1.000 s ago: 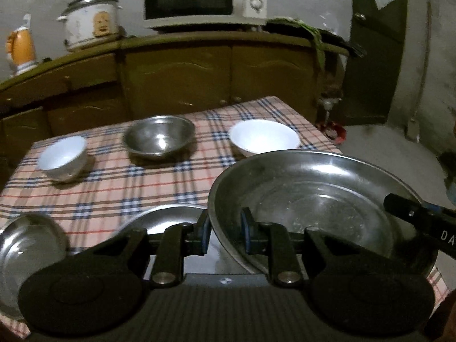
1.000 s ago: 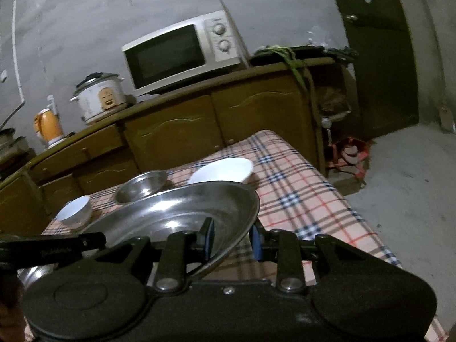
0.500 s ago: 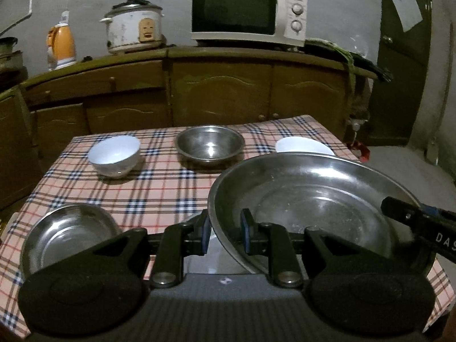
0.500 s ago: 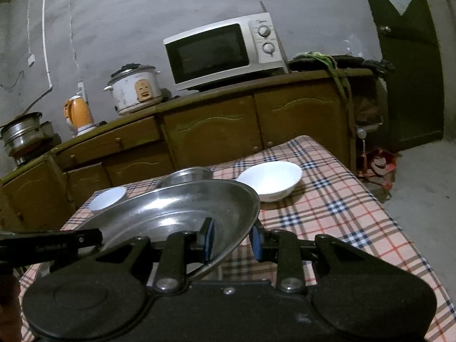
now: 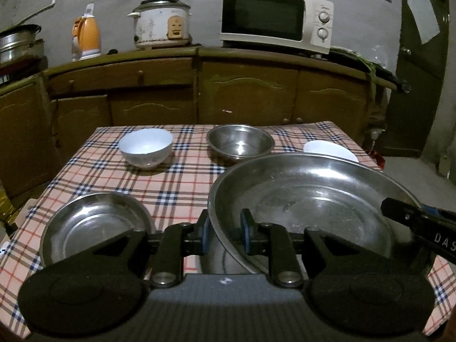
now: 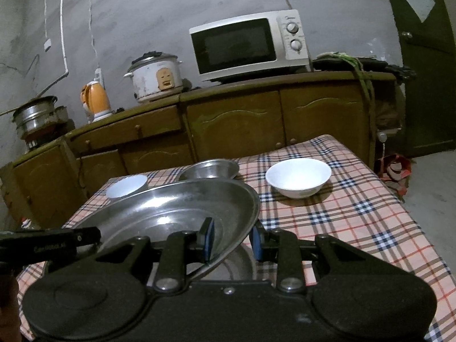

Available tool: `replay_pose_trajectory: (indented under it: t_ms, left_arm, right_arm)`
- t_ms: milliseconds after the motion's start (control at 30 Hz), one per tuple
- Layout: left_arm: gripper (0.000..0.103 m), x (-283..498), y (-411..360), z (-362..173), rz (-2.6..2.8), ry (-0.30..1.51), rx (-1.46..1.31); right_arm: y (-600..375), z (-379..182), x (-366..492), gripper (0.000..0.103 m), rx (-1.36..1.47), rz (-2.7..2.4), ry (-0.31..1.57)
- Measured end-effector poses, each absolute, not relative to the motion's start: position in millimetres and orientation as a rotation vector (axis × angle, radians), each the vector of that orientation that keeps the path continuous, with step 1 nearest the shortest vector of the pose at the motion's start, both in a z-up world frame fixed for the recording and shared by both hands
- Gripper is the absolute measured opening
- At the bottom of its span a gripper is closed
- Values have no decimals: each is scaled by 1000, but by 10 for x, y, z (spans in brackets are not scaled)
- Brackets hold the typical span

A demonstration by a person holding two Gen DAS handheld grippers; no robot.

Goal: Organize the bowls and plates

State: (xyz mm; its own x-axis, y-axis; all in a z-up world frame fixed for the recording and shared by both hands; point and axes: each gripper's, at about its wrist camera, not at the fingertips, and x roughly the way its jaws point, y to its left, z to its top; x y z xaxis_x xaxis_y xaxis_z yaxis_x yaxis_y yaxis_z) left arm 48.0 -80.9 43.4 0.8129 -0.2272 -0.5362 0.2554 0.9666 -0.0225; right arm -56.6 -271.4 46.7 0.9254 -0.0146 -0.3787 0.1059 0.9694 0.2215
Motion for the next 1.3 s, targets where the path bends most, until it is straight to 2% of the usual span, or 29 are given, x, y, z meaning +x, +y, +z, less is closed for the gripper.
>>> replay_pose_trajectory:
  t_ms: [500, 1300]
  left_arm:
    - [22, 627, -614, 194, -229, 621, 29]
    - [24, 788, -728, -362, -242, 701, 120]
  right_arm:
    - [-2487, 221, -318, 35, 222, -52, 449]
    - [-2558, -450, -58, 35, 238, -69, 580]
